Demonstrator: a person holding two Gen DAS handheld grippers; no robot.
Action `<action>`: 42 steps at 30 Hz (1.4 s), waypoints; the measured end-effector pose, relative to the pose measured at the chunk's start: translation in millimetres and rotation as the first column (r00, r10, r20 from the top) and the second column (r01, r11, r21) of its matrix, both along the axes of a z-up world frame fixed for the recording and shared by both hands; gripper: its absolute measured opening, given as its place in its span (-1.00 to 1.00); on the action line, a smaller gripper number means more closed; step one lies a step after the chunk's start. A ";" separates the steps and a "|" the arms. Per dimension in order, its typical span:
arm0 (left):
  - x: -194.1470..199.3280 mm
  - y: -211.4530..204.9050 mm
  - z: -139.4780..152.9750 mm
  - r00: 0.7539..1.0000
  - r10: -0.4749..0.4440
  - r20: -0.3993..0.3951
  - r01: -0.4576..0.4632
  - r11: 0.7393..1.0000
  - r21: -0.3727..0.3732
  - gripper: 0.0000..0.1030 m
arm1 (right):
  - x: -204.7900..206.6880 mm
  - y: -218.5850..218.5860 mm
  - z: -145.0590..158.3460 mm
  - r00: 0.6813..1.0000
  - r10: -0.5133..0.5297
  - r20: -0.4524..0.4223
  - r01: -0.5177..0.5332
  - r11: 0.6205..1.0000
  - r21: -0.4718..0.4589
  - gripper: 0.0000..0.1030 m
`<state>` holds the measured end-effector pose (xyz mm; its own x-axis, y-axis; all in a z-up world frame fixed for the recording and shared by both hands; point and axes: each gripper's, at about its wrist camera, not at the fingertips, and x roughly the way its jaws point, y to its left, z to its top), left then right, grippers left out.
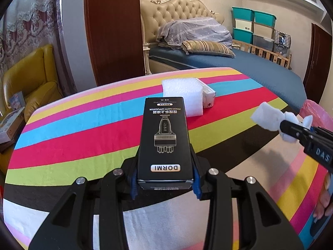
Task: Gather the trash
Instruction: 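Carry the tissue with the right gripper while the left gripper carries the DORMI box to the wastebasket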
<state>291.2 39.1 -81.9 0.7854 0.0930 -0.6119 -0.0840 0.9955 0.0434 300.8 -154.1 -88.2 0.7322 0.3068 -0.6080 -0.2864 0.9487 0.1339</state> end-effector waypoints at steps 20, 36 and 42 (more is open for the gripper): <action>-28.4 -29.8 10.8 0.994 -0.095 0.056 0.095 0.995 0.000 -0.26 | -40.9 -19.0 7.7 1.000 0.026 0.004 -0.026 0.999 0.043 -0.40; -28.5 -93.9 11.5 0.963 -0.268 0.026 0.268 0.964 0.007 -0.26 | -60.5 -73.6 16.3 0.998 -0.062 0.031 0.060 0.996 0.069 -0.40; -25.0 -116.2 11.3 0.948 -0.319 0.019 0.318 0.948 0.013 -0.26 | -64.7 -101.9 18.3 0.993 -0.112 0.039 0.109 0.991 0.080 -0.40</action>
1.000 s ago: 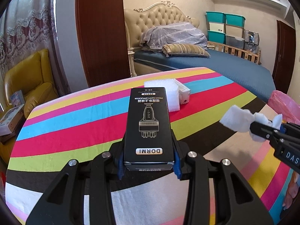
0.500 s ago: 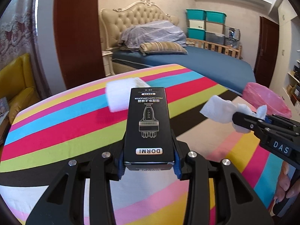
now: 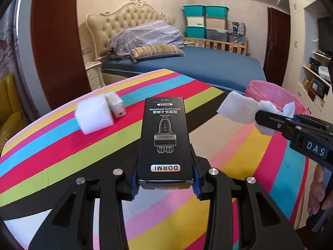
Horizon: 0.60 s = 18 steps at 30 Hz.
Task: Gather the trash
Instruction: 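Carry the tissue with the right gripper while the left gripper carries the DORMI box to the wastebasket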
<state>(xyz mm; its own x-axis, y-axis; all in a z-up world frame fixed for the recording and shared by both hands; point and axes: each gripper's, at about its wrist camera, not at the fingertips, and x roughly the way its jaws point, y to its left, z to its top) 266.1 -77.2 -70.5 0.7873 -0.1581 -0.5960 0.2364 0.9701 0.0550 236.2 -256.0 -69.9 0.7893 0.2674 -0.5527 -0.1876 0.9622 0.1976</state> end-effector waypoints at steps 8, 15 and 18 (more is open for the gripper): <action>7.9 -37.7 4.1 0.996 -0.089 -0.005 0.089 0.996 0.008 -0.26 | -6.6 -47.3 6.1 0.996 -0.087 0.022 0.087 0.996 0.019 -0.40; 15.9 -77.4 9.1 0.983 -0.185 -0.005 0.185 0.983 0.001 -0.26 | -12.3 -88.0 12.0 0.984 -0.171 0.044 0.170 0.985 0.013 -0.40; 17.5 -99.0 11.4 0.971 -0.238 -0.002 0.238 0.971 0.000 -0.26 | -14.1 -105.9 12.9 0.978 -0.204 0.046 0.204 0.979 0.017 -0.40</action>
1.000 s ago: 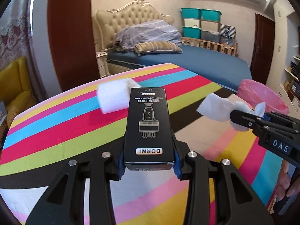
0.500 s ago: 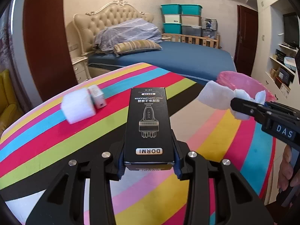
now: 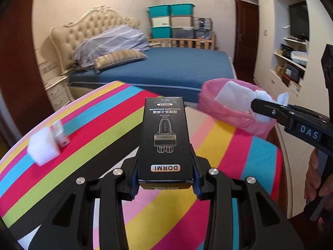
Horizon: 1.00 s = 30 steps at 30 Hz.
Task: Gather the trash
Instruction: 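Carry the tissue with the right gripper while the left gripper carries the DORMI box to the wastebasket, then open the right gripper over the wastebasket while the left gripper opens to drop the DORMI box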
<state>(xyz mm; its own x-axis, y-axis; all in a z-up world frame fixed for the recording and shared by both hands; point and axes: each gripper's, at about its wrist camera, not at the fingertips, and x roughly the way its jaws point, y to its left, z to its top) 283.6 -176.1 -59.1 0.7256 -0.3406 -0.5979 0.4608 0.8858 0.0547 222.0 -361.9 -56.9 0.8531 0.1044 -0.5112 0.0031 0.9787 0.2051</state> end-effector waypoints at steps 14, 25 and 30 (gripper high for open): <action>33.0 -92.6 15.7 0.977 -0.213 -0.024 0.211 0.976 -0.058 -0.26 | -5.6 -90.0 -2.0 0.983 -0.181 0.010 0.181 0.983 0.033 -0.40; 76.7 -158.9 26.2 0.955 -0.293 -0.051 0.286 0.952 -0.113 -0.26 | 15.0 -137.2 2.4 0.978 -0.208 0.026 0.206 0.977 0.054 -0.39; 93.9 -181.0 24.1 0.949 -0.309 -0.056 0.301 0.945 -0.125 -0.25 | 41.6 -157.4 1.2 0.979 -0.202 0.007 0.201 0.977 0.073 -0.37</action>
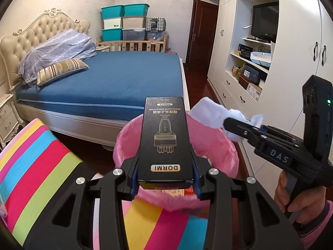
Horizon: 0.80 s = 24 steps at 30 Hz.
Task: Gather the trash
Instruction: 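Open the right gripper over the wastebasket while the left gripper opens to drop the DORMI box, then move both grippers back to the foam block and small white box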
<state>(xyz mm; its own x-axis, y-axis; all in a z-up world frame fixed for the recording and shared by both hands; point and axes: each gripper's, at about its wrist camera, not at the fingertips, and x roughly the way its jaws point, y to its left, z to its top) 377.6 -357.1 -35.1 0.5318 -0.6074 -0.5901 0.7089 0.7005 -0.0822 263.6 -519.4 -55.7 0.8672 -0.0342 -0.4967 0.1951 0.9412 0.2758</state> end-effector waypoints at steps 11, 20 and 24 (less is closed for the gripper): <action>34.9 -8.1 -2.4 0.998 0.061 0.030 -0.059 0.997 -0.049 0.51 | 22.0 -20.6 12.4 0.997 0.039 0.061 -0.041 0.999 0.029 0.06; 22.2 45.4 4.3 0.983 0.165 0.083 -0.164 0.986 -0.023 0.84 | -14.9 -6.6 24.7 0.996 0.028 0.088 -0.029 0.999 0.016 0.06; 7.7 75.8 7.1 0.968 0.206 0.141 -0.209 0.978 0.009 0.90 | -23.5 9.4 23.2 0.998 0.033 0.062 -0.033 0.999 -0.011 0.06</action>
